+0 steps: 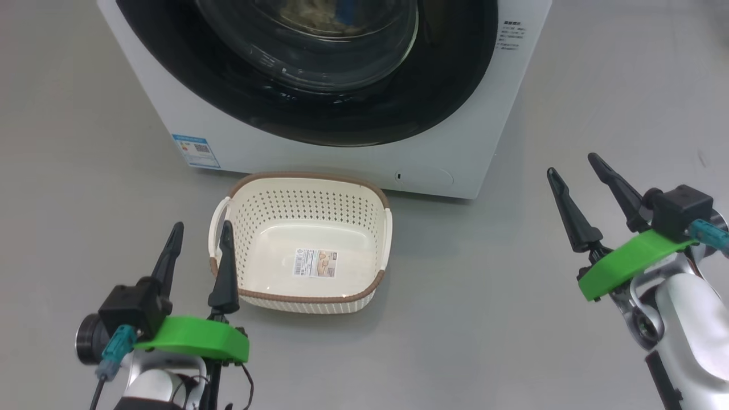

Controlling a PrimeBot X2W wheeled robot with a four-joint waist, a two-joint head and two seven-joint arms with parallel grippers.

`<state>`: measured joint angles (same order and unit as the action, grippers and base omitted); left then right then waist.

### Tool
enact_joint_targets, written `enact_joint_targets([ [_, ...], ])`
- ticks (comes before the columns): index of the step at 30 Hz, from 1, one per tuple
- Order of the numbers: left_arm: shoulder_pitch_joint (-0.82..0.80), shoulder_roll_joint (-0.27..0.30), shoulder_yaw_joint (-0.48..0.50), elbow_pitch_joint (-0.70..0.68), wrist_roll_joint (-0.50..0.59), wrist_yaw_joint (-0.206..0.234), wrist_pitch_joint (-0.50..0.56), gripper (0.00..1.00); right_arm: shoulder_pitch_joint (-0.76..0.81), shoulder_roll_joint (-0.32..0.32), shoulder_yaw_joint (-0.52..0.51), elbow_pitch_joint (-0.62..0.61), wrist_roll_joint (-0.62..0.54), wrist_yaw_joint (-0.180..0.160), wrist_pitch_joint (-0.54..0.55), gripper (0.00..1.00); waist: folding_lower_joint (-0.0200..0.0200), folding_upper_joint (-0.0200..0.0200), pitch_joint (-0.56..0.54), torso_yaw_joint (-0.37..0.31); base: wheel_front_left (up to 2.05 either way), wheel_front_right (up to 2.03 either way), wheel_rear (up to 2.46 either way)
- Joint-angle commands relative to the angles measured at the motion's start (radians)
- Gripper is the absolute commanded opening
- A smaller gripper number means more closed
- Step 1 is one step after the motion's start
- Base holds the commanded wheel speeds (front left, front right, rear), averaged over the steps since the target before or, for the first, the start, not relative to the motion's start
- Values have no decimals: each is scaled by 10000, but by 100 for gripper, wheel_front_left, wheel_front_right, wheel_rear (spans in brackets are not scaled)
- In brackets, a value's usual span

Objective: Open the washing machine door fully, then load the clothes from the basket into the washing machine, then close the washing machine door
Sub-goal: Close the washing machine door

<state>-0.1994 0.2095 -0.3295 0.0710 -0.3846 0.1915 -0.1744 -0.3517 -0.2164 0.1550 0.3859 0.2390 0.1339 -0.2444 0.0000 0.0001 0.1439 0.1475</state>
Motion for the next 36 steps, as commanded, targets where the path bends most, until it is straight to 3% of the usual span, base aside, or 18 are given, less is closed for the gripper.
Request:
enact_joint_targets([
  [1,-301,270,389,-239,-72,32,7,100,133,29,-38,-495,-108,-32,54,100,0,-1,-160,-184,0,0,0],
  [19,32,401,406,10,-274,96,-2,100,3288,1241,-1956,-3436,-1003,-32,1413,100,0,-1,-662,-964,0,0,0],
  [36,100,441,345,58,-350,207,-42,100,4114,1652,-2542,-4704,-1105,-32,1881,100,0,-1,-639,-951,0,0,0],
])
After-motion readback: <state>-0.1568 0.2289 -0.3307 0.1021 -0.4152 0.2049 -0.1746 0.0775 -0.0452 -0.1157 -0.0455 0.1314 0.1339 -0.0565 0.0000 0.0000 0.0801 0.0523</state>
